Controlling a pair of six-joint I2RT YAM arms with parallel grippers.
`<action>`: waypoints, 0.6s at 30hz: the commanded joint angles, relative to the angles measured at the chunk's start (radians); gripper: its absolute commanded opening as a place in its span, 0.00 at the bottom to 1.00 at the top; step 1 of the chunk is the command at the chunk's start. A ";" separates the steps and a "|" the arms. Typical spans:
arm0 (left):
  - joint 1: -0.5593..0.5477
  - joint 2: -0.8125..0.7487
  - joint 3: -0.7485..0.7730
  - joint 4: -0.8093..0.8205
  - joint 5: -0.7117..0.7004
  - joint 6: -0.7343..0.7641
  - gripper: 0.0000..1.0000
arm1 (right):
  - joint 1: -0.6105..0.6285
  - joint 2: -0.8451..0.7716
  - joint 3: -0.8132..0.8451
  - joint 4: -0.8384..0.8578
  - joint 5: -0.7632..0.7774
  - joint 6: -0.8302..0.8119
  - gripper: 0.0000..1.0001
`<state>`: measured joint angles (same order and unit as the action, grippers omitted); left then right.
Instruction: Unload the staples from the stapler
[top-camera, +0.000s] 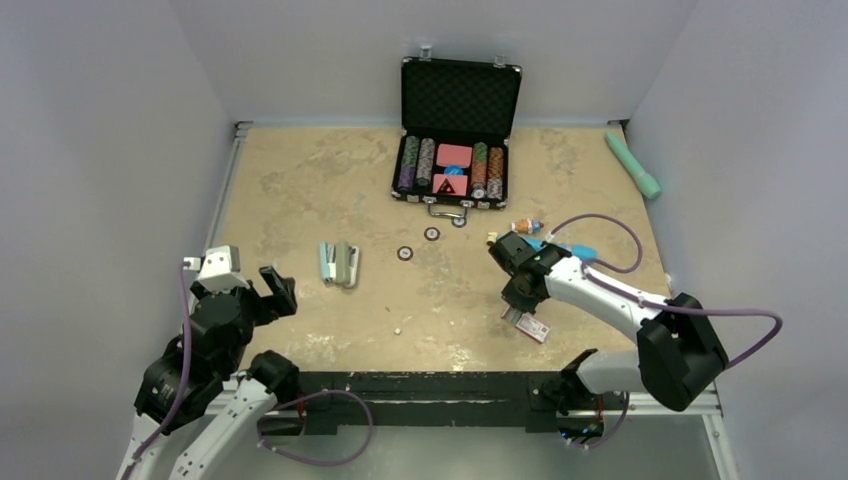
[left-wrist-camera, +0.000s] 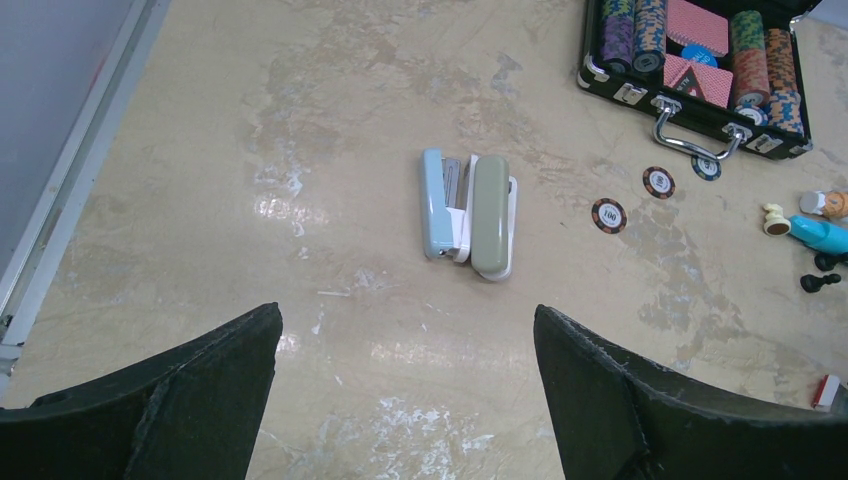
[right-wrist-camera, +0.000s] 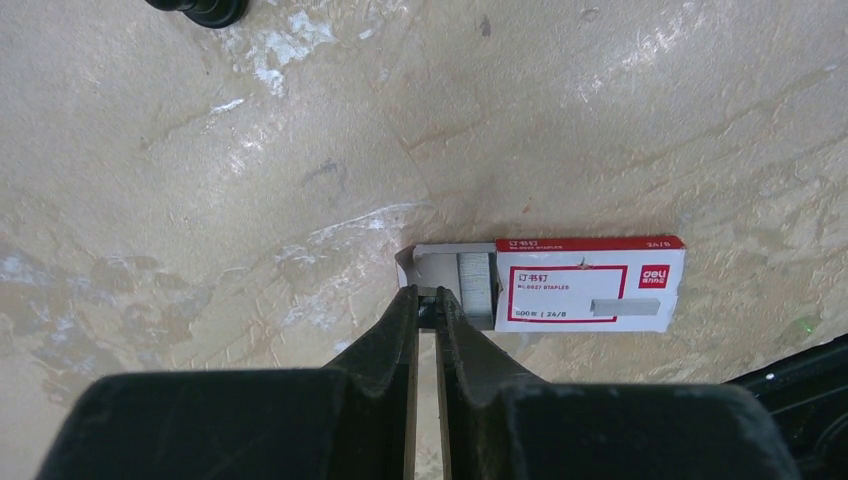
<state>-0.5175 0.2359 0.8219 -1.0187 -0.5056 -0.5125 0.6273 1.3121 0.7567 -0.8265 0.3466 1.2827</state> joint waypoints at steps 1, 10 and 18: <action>0.006 0.012 0.013 0.011 -0.008 0.001 0.99 | -0.004 -0.025 0.019 -0.032 0.030 0.022 0.00; 0.007 0.011 0.014 0.011 -0.008 0.001 0.99 | -0.004 0.070 0.012 0.006 0.021 -0.005 0.00; 0.008 0.010 0.013 0.009 -0.011 0.000 0.99 | -0.005 0.062 -0.014 0.050 0.004 -0.039 0.00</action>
<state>-0.5175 0.2359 0.8219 -1.0187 -0.5056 -0.5125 0.6273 1.3960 0.7563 -0.8036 0.3454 1.2625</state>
